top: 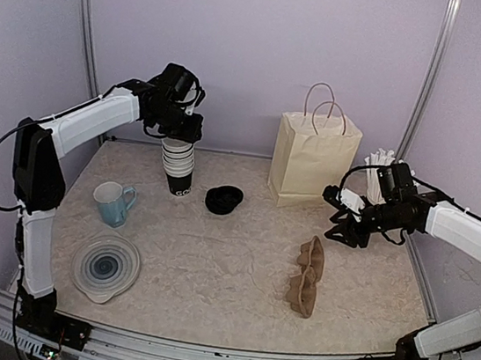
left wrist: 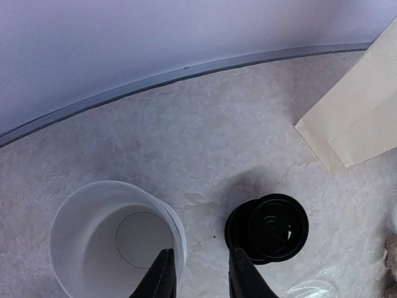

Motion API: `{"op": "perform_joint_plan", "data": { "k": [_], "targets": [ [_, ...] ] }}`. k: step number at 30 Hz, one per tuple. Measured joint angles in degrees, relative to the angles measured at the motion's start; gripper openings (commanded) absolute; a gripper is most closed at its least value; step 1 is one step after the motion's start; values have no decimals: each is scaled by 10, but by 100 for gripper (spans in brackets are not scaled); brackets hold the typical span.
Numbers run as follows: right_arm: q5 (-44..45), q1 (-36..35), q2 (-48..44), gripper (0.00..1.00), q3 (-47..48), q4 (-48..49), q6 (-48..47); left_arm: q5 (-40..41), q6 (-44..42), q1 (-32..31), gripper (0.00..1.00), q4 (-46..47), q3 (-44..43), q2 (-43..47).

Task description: Pack the takeout coffee

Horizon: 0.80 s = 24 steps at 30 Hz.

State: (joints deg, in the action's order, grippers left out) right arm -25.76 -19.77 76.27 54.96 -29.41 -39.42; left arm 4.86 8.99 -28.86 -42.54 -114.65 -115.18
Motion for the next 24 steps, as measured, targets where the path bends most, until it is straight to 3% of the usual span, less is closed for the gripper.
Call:
{"op": "perform_joint_plan", "data": {
  "k": [8,17,24],
  "targets": [
    [-2,0,-2,49,-5,-1,2,-3,0,15,27,-10,-13,-37],
    [-2,0,-5,48,-11,-1,4,-2,-3,15,5,-16,-20,-43],
    [-2,0,-5,48,-11,-1,5,10,-5,11,0,-25,-28,-43]
  ]
}}
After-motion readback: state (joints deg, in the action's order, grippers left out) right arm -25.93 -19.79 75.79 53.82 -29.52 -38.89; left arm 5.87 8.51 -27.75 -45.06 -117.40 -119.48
